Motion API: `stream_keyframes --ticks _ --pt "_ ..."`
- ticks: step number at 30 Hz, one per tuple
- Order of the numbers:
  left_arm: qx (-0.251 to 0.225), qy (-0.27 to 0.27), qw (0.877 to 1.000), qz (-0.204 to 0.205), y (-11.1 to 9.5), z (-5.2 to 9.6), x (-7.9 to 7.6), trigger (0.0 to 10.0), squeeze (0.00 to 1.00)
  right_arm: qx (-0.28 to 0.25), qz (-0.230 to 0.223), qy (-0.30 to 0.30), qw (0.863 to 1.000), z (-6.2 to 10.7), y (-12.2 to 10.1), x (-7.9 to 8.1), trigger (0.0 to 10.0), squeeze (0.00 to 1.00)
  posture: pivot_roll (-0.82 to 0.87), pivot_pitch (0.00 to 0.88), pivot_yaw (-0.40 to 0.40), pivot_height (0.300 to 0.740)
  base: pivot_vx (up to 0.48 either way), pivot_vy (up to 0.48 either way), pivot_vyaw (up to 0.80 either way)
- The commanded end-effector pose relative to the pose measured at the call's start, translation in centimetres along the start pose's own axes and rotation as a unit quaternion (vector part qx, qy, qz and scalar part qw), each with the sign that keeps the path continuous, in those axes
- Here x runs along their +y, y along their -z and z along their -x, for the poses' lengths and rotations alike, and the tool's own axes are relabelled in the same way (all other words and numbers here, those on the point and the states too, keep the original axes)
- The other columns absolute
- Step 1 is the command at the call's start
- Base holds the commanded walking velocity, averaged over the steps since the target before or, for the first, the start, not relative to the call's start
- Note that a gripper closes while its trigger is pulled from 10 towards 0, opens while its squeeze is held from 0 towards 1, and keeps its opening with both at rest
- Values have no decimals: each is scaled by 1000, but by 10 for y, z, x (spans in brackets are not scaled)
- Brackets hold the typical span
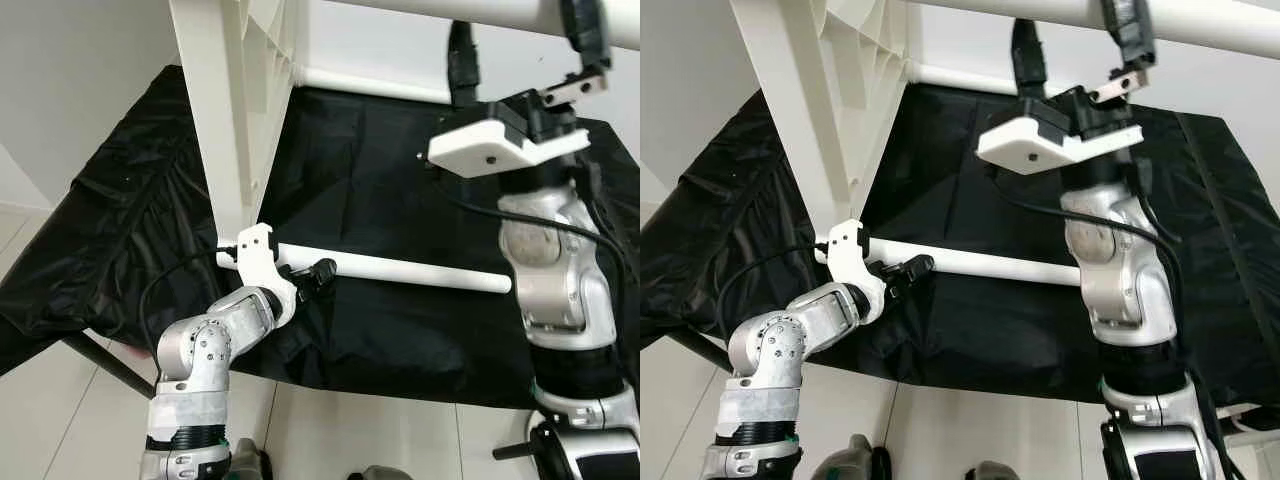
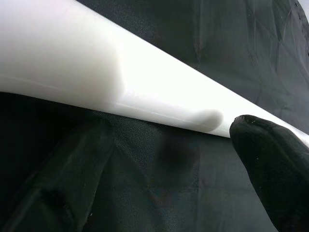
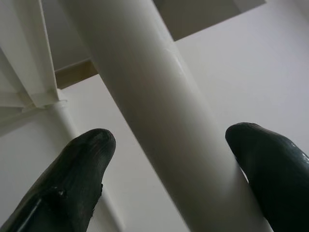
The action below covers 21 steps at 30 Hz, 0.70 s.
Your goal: Building children table
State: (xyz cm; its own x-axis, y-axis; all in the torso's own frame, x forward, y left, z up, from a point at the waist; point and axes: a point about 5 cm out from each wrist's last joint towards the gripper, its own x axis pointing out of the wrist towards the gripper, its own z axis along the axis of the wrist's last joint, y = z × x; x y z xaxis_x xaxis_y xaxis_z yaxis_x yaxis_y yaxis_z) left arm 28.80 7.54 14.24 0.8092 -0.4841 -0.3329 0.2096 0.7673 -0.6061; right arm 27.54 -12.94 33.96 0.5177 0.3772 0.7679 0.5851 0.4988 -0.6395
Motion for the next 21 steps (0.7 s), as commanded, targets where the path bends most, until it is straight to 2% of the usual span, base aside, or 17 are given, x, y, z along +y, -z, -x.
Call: stream_keyframes --ticks 1,2,6,10,11,16,17,18,21 --pt "13 -2 1000 2 6 -3 0 10000 0 4 1 -25 1000 -7 2 2 10000 0 1 57 -12 740 0 0 0" --pt "13 0 1000 2 7 -4 -1 10000 0 0 4 -49 999 -17 4 -1 10000 0 -1 56 -13 740 0 0 0" --pt "13 2 1000 3 7 -5 -2 10000 0 -7 6 -80 997 -27 3 -5 10000 0 -1 56 -13 740 0 0 0" --pt "14 1 1000 4 9 -5 -2 10000 0 -13 30 -110 993 -37 -1 -12 9686 0 -10 52 -14 740 0 0 0" --pt "17 2 1000 3 10 -6 -2 10000 0 -15 40 -125 991 -39 -2 -17 0 0 -19 55 -17 740 0 0 0" --pt "20 4 1000 2 13 -9 -6 10000 0 -4 57 -151 987 -41 -1 -25 0 0 -28 60 -18 740 0 0 0" --pt "18 7 1000 6 13 -13 -10 10000 0 20 50 -146 988 -39 3 -29 0 0 -32 63 -19 740 0 0 0" --pt "18 7 1000 6 13 -13 -10 10000 0 20 50 -146 988 -39 3 -29 0 0 -32 63 -19 740 0 0 0" --pt "15 19 999 21 12 -20 -22 10000 0 78 13 -112 990 -33 10 -39 0 0 -36 69 -18 740 0 0 0"
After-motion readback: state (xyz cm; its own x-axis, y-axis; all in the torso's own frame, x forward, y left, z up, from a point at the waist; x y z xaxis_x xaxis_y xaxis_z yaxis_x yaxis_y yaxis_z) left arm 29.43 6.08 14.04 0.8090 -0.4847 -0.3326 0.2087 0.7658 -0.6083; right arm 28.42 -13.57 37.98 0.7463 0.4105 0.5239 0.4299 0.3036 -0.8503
